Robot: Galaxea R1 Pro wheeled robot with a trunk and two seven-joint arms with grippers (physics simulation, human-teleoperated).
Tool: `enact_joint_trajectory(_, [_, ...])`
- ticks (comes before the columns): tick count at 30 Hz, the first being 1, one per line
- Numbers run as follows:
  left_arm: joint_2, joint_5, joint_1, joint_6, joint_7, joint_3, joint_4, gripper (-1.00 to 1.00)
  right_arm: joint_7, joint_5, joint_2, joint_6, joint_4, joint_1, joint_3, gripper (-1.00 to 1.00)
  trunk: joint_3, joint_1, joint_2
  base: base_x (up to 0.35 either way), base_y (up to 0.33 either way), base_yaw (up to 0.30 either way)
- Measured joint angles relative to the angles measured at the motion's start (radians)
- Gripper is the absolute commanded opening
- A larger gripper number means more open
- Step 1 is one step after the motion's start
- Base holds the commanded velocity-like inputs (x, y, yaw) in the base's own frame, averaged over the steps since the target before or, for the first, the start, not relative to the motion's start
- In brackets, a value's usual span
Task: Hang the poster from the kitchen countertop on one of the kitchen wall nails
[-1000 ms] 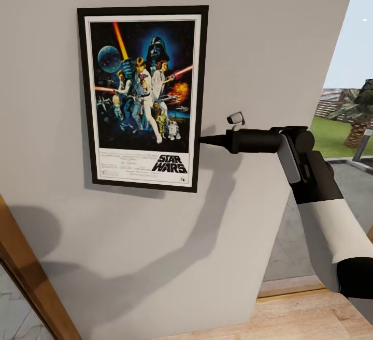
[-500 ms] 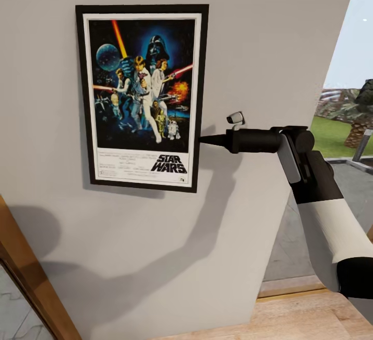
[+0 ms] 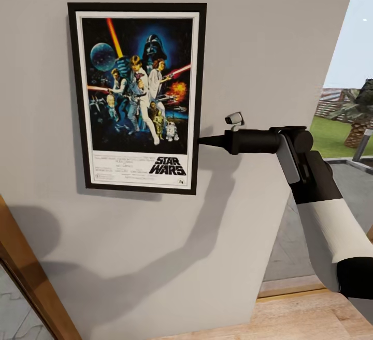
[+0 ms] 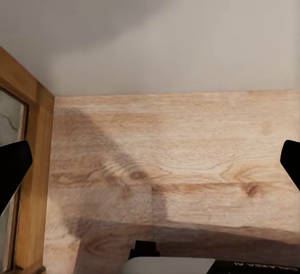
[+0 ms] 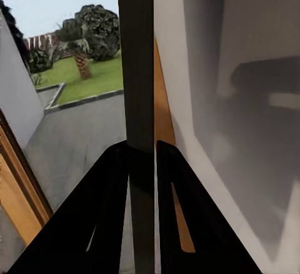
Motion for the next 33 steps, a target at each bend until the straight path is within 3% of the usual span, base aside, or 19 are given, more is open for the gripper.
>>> enact_joint_trajectory(33, [0.0,0.0,0.0,0.0,0.0,0.0,-0.001,1.0,0.0,-0.003,-0.001,0.001,0.0,0.0,-0.001,-1.0,0.0,0.0,0.0,0.034,0.0,0.0])
